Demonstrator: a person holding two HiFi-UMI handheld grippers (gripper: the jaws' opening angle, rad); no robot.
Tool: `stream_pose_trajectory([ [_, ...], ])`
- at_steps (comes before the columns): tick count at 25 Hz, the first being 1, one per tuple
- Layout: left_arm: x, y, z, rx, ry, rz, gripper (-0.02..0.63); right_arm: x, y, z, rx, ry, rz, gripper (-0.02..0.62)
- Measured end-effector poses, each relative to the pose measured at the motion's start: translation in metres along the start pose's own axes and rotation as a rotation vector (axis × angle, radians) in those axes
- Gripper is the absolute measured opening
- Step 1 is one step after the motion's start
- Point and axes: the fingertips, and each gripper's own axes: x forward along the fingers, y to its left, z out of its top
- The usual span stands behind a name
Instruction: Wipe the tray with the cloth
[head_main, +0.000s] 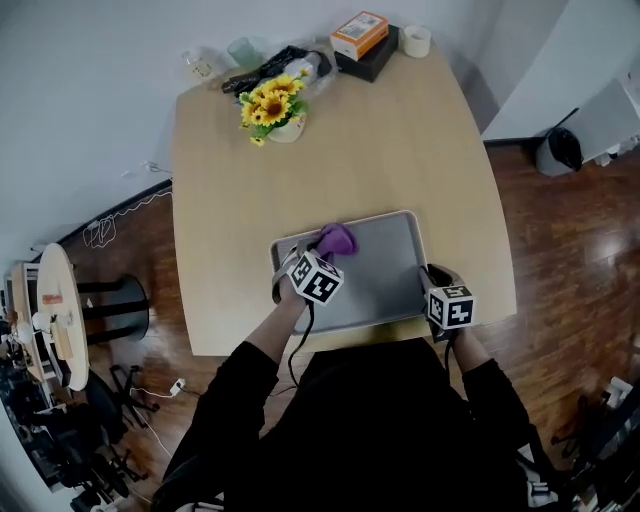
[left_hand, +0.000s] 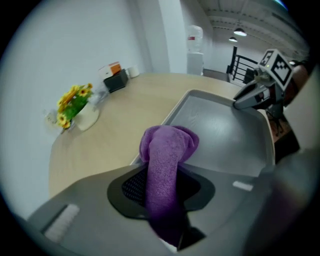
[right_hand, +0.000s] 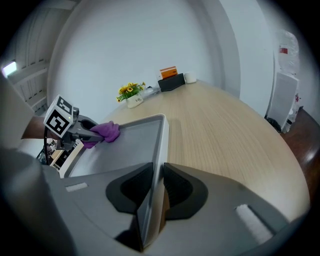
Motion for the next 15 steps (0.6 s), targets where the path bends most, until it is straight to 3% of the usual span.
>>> stream_pose_trajectory([
  [5,0.030,-0.074,0.105,0.214,-0.062,-0.123,0.091,0.001,0.003,-0.001,0.031,-0.017,0.029,0.072],
  [8,0.043,-0.104,0.137,0.302,-0.038,-0.119,0.091,0.002,0.005,-0.002,0.017,-0.004,0.043,0.074],
  [12,0.047,-0.109,0.143,0.279,-0.044,-0.115,0.089,0.003,0.000,0.000,0.001,0.005,0.065,0.077],
  [15,0.042,-0.111,0.127,0.262,-0.063,-0.126,0.091,0.001,-0.007,-0.003,0.005,0.009,0.072,0.078],
])
